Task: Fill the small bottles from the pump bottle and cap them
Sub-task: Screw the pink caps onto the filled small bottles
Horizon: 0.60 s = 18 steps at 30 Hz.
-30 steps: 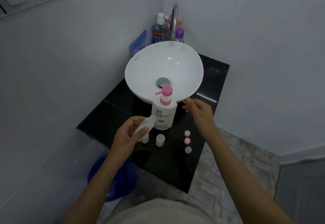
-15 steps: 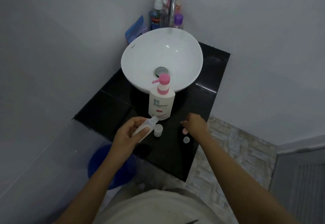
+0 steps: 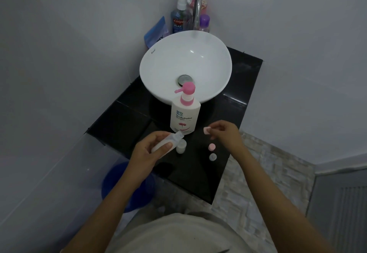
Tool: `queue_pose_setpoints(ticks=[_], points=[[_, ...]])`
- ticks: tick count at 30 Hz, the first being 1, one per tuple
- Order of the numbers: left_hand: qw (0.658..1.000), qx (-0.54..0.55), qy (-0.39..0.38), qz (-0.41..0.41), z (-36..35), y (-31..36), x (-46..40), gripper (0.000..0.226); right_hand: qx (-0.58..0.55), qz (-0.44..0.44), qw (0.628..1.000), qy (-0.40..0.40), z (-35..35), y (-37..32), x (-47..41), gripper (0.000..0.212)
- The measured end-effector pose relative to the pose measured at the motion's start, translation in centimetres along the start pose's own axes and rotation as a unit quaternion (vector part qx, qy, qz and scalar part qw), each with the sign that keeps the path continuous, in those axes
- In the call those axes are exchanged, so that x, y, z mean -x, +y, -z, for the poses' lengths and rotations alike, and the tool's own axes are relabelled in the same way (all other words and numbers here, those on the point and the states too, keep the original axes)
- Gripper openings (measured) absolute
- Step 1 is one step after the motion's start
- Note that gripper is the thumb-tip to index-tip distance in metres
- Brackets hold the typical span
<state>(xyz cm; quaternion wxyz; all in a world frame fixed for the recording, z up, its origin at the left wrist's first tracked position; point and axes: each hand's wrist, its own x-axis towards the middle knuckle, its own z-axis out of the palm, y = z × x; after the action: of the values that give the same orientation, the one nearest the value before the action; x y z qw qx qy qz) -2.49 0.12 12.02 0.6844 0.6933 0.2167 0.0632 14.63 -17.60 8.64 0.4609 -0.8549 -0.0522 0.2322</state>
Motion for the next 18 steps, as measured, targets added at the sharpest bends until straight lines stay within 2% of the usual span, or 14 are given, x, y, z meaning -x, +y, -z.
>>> queue_pose_setpoints(ticks=[2, 5, 11, 15, 18], points=[[1.0, -0.005, -0.009, -0.006, -0.1, 0.1, -0.1, 0.022, -0.076, 0.033, 0.996, -0.042, 0.9, -2.0, 2.7, 0.014], [0.999, -0.023, -0.027, -0.012, -0.2, 0.0, -0.2, 0.025, -0.108, 0.081, 0.986, -0.094, 1.5, -3.9, 6.0, 0.016], [0.997, -0.034, -0.062, -0.013, -0.8, -0.3, -0.4, 0.028, -0.09, 0.125, 0.982, -0.112, 1.0, -4.7, 8.4, 0.02], [0.994, -0.063, -0.083, -0.023, -1.0, -0.3, -0.5, 0.027, -0.033, 0.163, 0.98, -0.108, 1.2, -4.6, 8.7, 0.022], [0.992, -0.072, -0.095, -0.029, -1.0, -0.2, -0.4, 0.026, -0.018, 0.155, 0.981, -0.112, 1.3, -4.7, 8.8, 0.013]])
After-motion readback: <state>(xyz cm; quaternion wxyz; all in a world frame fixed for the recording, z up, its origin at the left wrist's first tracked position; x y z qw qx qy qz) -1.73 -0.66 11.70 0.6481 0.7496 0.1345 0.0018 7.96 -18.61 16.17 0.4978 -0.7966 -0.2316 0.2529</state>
